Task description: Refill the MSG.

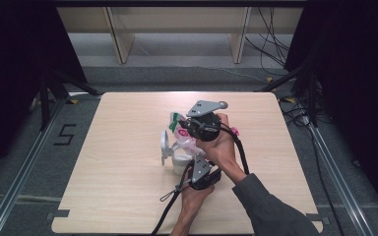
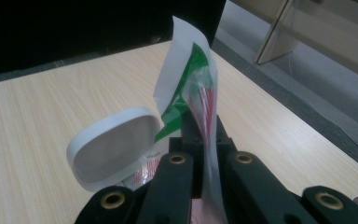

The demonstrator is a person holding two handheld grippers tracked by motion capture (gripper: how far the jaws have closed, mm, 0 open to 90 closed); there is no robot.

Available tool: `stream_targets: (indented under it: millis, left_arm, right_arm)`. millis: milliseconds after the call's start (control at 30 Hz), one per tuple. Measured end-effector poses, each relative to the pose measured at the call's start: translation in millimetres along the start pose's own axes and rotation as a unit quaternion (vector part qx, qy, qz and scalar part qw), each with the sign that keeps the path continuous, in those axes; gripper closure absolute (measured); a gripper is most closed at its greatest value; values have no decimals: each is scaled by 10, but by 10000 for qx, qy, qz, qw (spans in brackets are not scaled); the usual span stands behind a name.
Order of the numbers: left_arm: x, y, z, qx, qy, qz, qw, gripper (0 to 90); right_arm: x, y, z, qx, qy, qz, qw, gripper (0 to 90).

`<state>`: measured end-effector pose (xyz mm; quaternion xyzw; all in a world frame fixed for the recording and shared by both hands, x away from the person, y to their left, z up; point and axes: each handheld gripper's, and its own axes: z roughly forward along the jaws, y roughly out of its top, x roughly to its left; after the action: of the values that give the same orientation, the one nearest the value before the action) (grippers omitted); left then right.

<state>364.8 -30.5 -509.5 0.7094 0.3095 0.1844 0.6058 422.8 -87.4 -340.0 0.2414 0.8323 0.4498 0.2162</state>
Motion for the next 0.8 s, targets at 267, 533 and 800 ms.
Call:
stream_targets:
  millis: [267, 533, 800]
  left_arm:
    - [-4, -1, 5, -36, -6, -39, 10000, 725]
    - [-17, -5, 19, 0, -30, -48, 10000, 707]
    - [-12, -18, 42, 45, 184, 61, 9998, 662]
  right_arm:
    - [-54, -62, -144, -272, 3, 182, 9995, 900]
    - [-125, -143, -327, -428, 42, 428, 9982, 900]
    - [-196, -286, -477, -623, -25, 760, 9952, 900]
